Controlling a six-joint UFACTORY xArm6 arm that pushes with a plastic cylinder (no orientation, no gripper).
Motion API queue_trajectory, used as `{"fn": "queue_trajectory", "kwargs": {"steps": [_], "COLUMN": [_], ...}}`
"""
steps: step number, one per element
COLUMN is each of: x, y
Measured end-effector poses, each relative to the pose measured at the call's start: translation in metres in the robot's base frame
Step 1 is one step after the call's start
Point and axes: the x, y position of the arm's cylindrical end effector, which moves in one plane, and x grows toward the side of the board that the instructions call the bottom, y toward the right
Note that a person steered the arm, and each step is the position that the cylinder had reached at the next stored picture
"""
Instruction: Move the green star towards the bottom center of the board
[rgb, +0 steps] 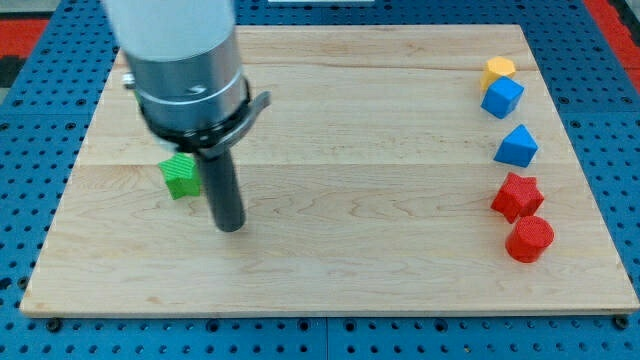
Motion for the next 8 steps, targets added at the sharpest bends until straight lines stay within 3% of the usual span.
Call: {"fn": "queue_trajectory", "kwargs": {"steps": [2, 3, 4, 5, 8], "x": [0.008, -0.026, -0.104, -0.107, -0.005], "y": [-0.085, -0.116, -0.117, -0.113, -0.034]}}
